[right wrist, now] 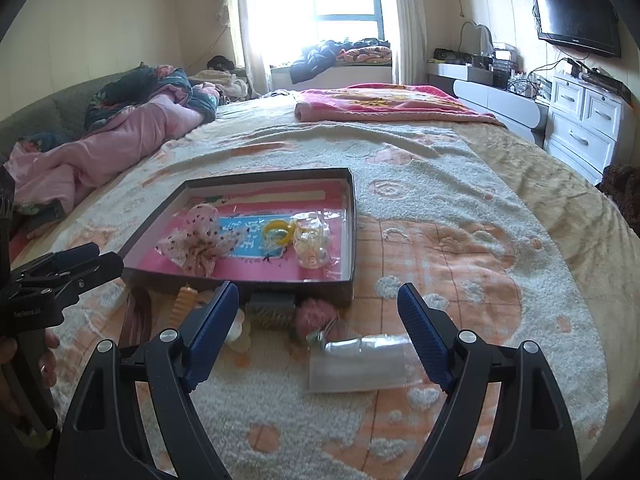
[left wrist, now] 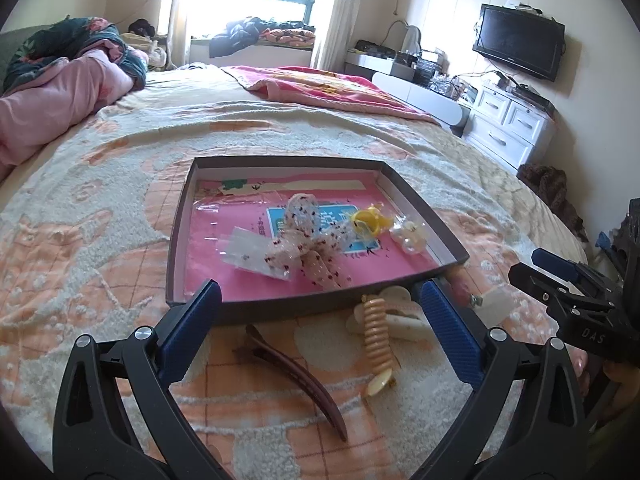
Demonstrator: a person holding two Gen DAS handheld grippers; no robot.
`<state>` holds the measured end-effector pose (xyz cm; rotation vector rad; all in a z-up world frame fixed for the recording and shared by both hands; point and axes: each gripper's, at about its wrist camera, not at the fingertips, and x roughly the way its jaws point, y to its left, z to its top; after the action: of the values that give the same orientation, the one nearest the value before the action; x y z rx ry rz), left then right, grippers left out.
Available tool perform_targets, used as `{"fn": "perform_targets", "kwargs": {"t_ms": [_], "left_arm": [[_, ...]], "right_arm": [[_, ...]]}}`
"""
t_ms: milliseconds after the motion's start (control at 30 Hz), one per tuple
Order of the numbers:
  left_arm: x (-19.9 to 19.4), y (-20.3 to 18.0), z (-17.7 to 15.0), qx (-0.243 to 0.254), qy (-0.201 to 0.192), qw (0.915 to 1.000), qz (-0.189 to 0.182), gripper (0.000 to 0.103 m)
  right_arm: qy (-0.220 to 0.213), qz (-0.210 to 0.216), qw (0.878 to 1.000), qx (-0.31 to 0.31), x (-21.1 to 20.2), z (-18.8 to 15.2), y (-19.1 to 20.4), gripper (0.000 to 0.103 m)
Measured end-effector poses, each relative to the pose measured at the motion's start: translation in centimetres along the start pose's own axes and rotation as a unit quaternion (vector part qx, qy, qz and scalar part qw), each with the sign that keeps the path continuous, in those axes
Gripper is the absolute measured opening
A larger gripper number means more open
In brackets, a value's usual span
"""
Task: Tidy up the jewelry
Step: 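Open both tools and withdraw them from the tray, then grasp the coiled yellow hair tie with the left tool while the right tool grasps the pink pom-pom clip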
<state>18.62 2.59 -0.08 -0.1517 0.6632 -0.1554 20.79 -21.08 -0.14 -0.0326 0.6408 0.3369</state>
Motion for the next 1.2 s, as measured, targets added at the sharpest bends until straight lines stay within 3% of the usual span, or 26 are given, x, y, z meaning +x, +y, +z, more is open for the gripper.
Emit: {"fn": "perform_targets", "kwargs": {"t_ms": [633,1200], "left_arm": [[0.7,-3.8,-2.2,0.055,0.033,0.9974,-0.032,0.092],[5.2,-4.9,-3.8,0.066,0.096,0.9926,-0.035,0.055]], "right_arm": [[0.011,-0.011,1.0,-0.019,-2.1,-2.6,-0.7,0.079],[0.05,0.002,0.998,-0.026,2.0,-3.0,-2.0,0.059]]}}
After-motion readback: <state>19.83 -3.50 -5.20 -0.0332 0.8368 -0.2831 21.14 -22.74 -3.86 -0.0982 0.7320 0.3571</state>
